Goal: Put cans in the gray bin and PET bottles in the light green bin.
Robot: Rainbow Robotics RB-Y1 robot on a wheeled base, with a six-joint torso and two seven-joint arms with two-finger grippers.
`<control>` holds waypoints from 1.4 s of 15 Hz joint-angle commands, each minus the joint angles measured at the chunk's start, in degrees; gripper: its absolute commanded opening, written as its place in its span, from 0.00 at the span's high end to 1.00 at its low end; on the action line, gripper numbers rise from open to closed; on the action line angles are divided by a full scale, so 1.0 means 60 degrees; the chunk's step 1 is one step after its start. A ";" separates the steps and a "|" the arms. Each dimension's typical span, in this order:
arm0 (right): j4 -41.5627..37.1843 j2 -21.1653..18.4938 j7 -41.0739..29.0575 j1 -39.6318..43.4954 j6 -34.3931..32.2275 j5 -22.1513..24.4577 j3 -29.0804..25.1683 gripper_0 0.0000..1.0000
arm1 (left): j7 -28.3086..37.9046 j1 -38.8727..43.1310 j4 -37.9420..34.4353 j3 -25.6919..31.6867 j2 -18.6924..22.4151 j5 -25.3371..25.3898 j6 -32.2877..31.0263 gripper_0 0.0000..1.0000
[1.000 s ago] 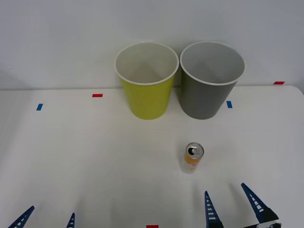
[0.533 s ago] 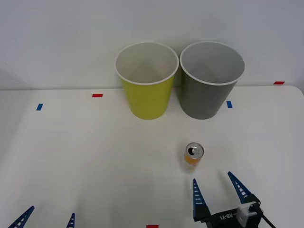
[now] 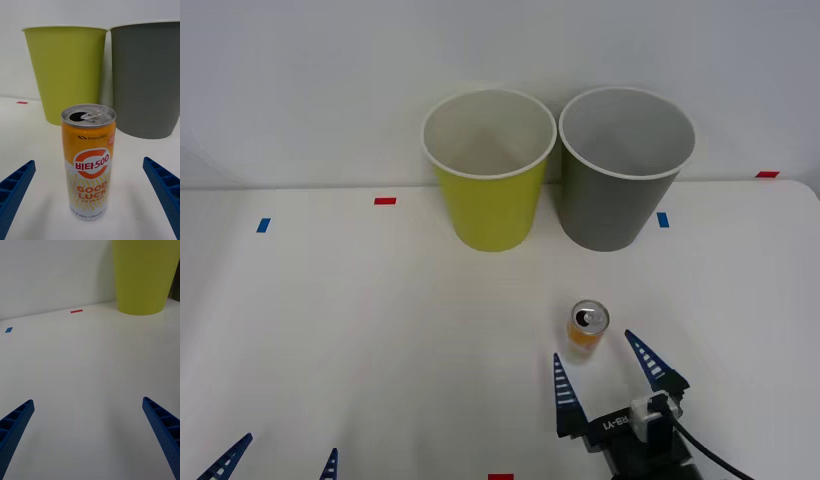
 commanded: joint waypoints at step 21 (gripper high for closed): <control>-0.1586 0.0468 -0.0398 -0.0744 0.3767 -0.0641 -0.0222 0.88 | 0.0000 0.0000 -0.0001 0.0000 0.0000 -0.0001 -0.0001 0.00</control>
